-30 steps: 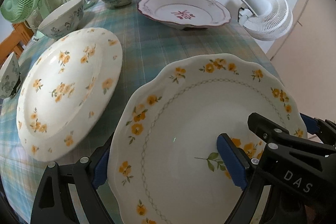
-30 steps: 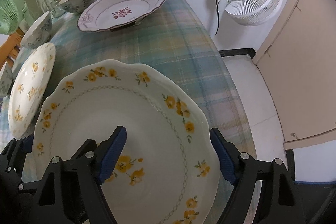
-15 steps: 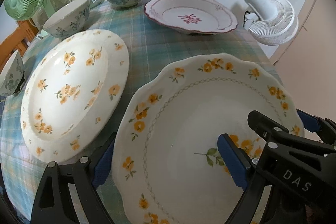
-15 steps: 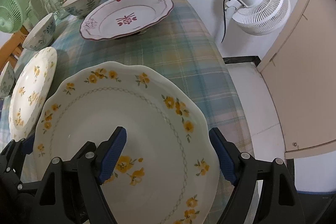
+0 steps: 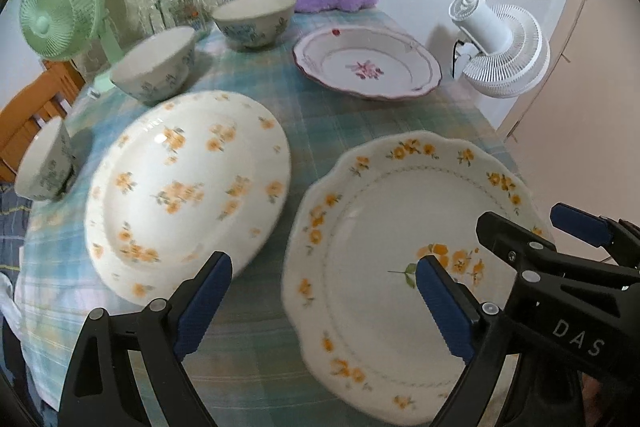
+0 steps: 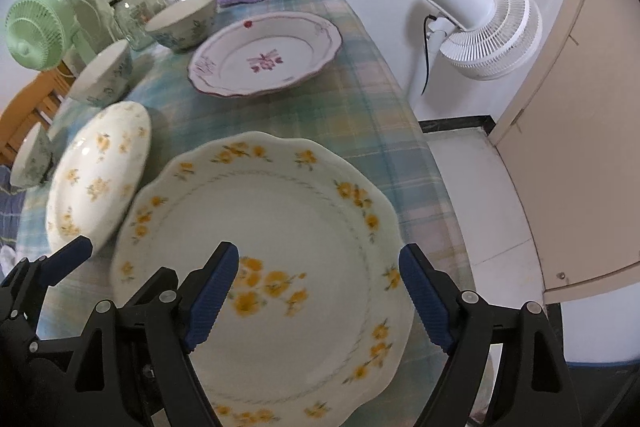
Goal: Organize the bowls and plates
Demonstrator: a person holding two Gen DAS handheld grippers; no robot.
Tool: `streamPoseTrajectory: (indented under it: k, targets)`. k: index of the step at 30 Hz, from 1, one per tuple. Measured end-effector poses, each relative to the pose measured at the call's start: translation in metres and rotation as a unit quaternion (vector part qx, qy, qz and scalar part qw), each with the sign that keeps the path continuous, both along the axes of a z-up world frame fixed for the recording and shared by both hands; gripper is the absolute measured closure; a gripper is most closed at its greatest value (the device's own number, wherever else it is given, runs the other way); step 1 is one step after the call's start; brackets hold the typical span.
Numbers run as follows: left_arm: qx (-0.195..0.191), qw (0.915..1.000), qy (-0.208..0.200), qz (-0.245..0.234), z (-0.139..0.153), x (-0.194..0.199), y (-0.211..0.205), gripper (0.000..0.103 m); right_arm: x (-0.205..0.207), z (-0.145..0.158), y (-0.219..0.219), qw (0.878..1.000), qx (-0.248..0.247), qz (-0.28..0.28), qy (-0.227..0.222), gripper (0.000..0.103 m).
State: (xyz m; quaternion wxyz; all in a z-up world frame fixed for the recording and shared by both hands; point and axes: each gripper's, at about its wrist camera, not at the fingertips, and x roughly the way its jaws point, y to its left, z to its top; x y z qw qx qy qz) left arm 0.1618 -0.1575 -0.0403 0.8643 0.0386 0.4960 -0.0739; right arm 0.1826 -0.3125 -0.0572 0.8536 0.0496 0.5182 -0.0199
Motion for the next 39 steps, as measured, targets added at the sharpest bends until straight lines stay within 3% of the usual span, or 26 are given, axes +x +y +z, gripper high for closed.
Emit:
streamPoseTrajectory:
  k: [10,21,30,39]
  targets:
    - [-0.012,0.9993,-0.035,-0.006,0.024,-0.009,0.050,0.009,-0.013,0.033,0.054,0.999,-0.008,0.002,-0.043,0.018]
    - [-0.012,0.9985,-0.050,0.016,0.034,-0.007,0.120,0.009,-0.012,0.052,0.132,0.998,-0.038,-0.007,-0.052,0.018]
    - [-0.014,0.9984,-0.048,0.026,0.034,0.023,0.160,0.013,0.013,0.055,0.178,0.997,-0.047,-0.021,-0.061,0.018]
    - [-0.016,0.9967,-0.039,0.070,0.020,0.059,0.173,0.016,0.059,0.046,0.197,0.997,-0.043,0.010,-0.059,0.018]
